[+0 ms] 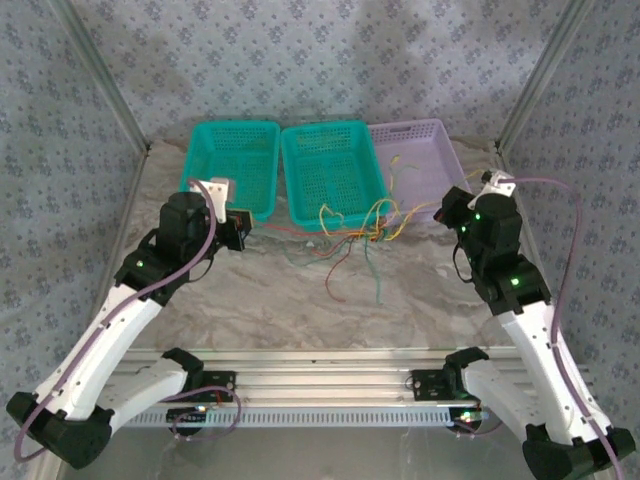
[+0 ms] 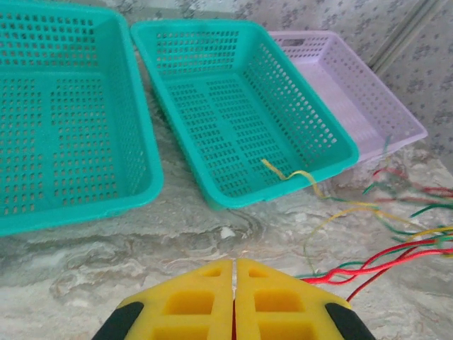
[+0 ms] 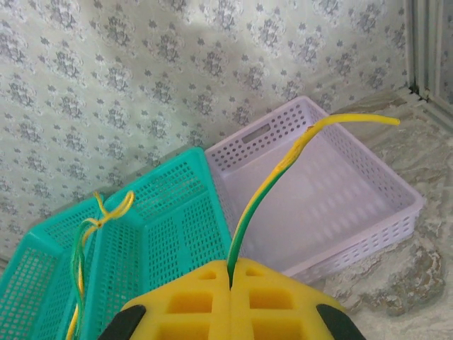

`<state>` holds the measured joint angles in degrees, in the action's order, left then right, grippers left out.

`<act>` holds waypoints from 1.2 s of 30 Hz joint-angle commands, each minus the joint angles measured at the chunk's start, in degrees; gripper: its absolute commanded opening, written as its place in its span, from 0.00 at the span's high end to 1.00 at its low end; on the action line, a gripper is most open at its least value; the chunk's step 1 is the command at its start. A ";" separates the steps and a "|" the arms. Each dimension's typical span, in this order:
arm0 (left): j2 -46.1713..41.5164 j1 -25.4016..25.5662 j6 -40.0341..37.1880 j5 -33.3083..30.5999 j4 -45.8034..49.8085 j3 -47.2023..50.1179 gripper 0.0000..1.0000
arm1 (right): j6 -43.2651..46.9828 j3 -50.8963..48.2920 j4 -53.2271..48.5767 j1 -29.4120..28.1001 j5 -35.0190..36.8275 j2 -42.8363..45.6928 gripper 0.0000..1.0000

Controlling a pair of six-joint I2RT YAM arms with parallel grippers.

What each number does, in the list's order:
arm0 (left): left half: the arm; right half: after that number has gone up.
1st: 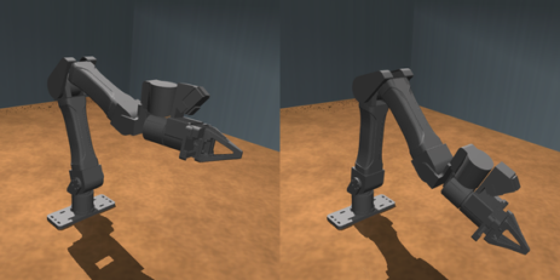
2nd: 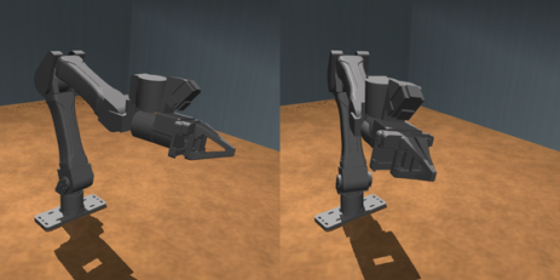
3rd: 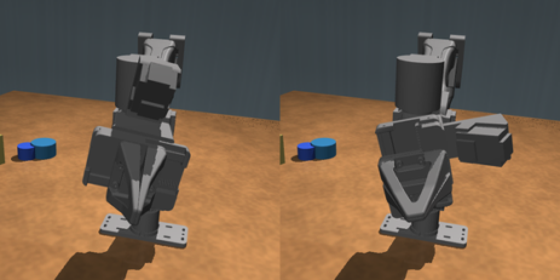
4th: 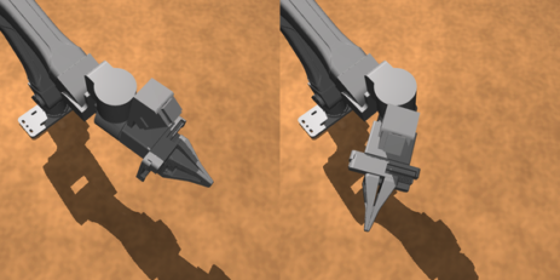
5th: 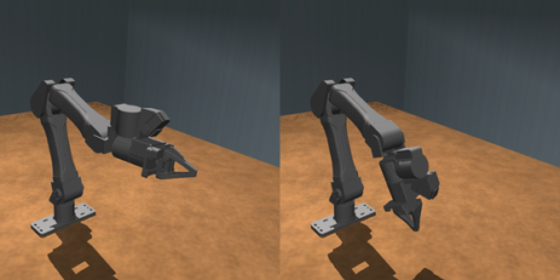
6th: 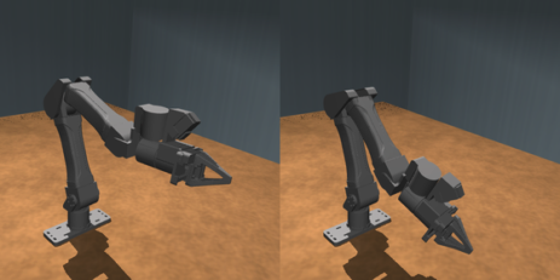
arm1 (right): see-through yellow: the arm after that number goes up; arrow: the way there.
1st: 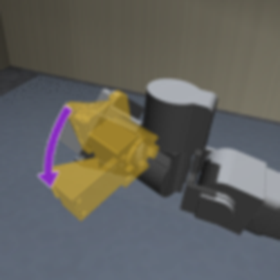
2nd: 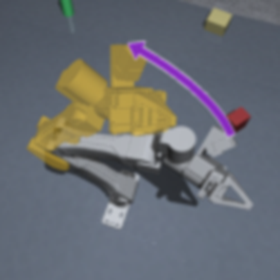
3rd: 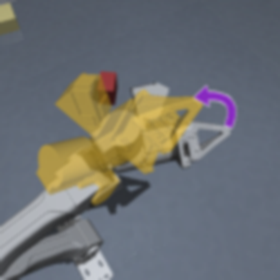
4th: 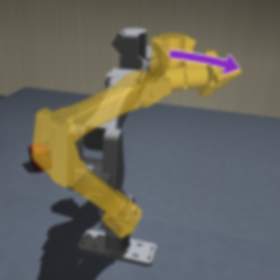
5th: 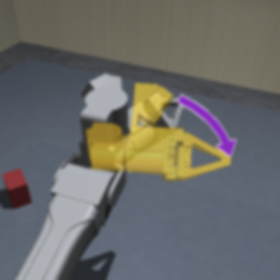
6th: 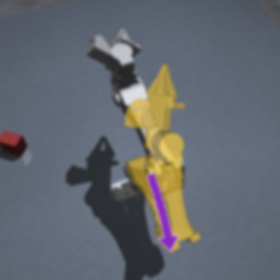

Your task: Untangle the cables

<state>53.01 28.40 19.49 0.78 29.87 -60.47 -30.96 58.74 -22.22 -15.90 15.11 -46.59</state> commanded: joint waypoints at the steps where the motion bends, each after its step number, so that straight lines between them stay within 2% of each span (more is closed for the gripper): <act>1: -1.00 -1.81 1.10 -3.54 2.32 0.70 1.00 | 1.42 3.50 -2.91 1.89 7.09 1.50 1.00; 8: 0.38 -3.08 1.17 -8.16 5.31 -0.25 1.00 | 0.86 4.86 -5.45 3.58 16.21 2.58 1.00; 14: -1.17 -4.71 2.29 -9.25 5.41 0.04 1.00 | 0.92 4.65 -6.33 3.61 21.96 4.02 1.00; 19: -0.87 -5.38 3.25 -6.94 4.68 0.89 1.00 | 0.62 4.19 -5.96 3.60 21.99 3.62 1.00; 25: 0.56 -5.90 3.12 -10.86 6.84 -0.52 1.00 | 0.78 4.57 -6.92 3.60 24.27 4.78 1.00; 29: 2.05 -5.90 4.19 -7.82 6.29 -0.15 1.00 | 1.18 3.27 -3.72 3.60 20.87 5.29 1.00; 32: 4.53 -5.90 4.33 -10.54 8.63 -1.06 1.00 | 0.82 4.18 -4.42 3.51 20.42 5.93 1.00; 36: 7.51 -5.90 4.42 -16.12 13.34 -2.29 1.00 | 2.82 5.42 -4.47 3.44 23.36 7.05 1.00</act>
<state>59.72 22.87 23.29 -9.93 38.85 -60.27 -29.91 61.67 -28.08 -12.62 35.27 -40.60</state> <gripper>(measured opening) 0.064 0.050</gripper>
